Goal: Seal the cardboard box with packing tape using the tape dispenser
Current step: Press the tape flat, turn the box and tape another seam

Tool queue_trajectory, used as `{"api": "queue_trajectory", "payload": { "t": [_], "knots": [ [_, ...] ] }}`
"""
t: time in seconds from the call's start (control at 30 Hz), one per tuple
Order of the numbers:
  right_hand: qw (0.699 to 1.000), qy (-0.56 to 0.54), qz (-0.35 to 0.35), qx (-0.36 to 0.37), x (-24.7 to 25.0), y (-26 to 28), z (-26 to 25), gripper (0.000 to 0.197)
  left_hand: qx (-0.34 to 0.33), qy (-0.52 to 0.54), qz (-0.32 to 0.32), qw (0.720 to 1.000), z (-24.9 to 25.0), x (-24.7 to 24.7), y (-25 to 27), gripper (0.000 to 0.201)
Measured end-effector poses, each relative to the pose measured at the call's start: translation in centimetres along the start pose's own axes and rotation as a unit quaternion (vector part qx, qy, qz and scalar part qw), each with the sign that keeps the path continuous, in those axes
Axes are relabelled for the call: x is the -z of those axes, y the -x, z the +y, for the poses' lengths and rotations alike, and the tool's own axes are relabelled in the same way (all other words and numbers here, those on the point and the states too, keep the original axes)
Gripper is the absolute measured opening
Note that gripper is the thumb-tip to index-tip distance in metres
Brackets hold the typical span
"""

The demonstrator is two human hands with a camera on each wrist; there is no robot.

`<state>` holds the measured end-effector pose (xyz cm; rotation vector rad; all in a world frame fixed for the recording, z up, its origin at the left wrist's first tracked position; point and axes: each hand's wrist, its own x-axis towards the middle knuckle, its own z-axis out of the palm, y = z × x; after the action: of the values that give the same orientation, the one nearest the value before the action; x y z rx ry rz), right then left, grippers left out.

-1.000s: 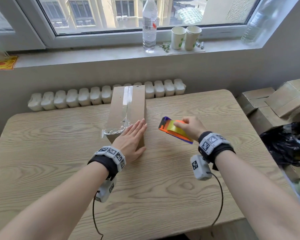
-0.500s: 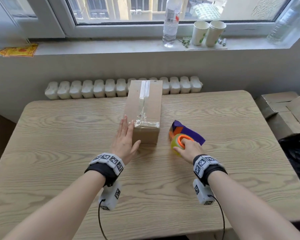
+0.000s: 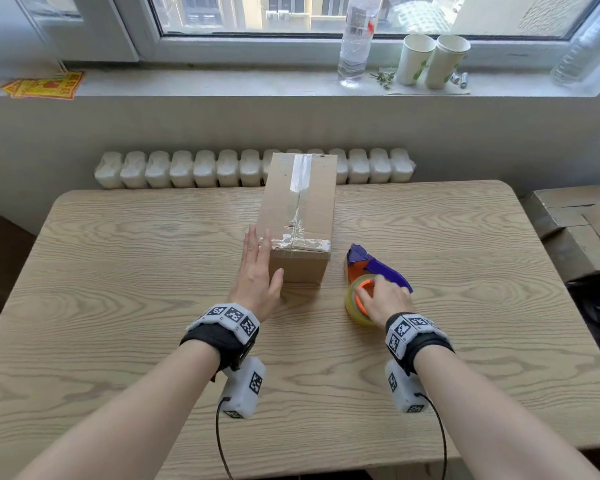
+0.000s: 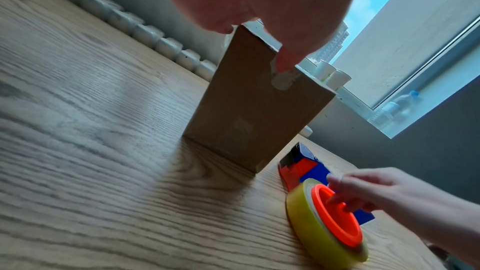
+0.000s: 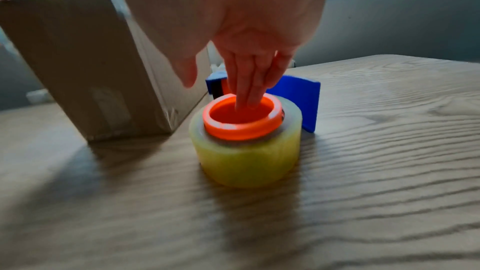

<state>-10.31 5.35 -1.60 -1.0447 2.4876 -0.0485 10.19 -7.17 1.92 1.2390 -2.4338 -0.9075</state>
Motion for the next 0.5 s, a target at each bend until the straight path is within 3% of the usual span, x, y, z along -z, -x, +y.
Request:
{"api": "queue_trajectory", "payload": {
  "t": [0.07,0.13,0.3,0.4,0.5],
  "knots": [
    [0.991,-0.128,0.027,-0.011,1.2,-0.2,-0.7,0.047,0.019,0.022,0.01,1.0,-0.3,-0.1,0.2,0.072],
    [0.964,-0.266,0.003,0.007,2.3,-0.2,-1.9,0.051,0.044,0.053,0.014,0.998,-0.4,-0.1,0.4,0.074],
    [0.844,-0.516,-0.105,0.104,3.6,1.1,-6.7,0.063,0.084,0.121,-0.021,0.989,-0.4,-0.3,0.3,0.081],
    [0.87,-0.46,-0.104,0.142,2.7,1.0,-7.1,0.064,0.079,0.126,-0.029,0.988,-0.9,-0.4,0.1,0.078],
    [0.906,-0.394,-0.036,0.148,2.3,0.5,-6.5,0.059,0.072,0.119,0.007,0.99,-1.2,1.0,-0.2,0.061]
  ]
}}
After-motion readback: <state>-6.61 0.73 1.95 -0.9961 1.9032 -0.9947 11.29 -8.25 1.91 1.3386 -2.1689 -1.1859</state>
